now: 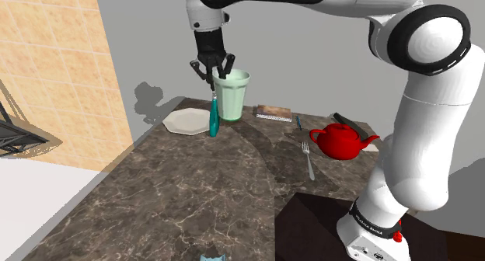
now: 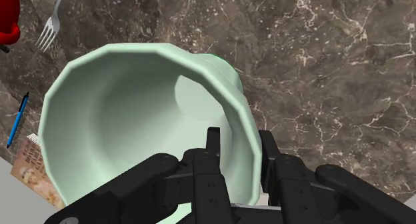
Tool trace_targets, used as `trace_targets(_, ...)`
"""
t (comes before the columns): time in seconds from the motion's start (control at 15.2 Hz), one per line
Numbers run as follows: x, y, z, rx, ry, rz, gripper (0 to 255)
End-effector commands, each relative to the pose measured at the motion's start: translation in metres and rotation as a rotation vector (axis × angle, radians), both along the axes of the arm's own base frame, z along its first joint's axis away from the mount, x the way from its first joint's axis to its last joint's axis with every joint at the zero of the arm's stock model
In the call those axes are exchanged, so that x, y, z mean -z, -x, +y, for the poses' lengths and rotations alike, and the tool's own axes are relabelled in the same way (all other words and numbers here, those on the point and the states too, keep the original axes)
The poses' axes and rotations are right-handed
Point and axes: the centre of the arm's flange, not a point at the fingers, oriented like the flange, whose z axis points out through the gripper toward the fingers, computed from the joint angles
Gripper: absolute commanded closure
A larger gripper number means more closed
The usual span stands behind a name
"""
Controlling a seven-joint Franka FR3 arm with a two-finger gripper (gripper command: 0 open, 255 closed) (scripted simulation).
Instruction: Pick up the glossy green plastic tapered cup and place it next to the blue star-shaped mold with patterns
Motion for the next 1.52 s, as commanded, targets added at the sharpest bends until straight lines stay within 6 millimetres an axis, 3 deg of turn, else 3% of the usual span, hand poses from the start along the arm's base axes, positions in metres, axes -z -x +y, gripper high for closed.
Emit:
trace_targets(0.0,-0.001,0.013,0.025,0.001,0.0,-0.001,255)
trace_targets(1.45,-0.002,0.129,0.291,0.001,0.0,-0.001,255)
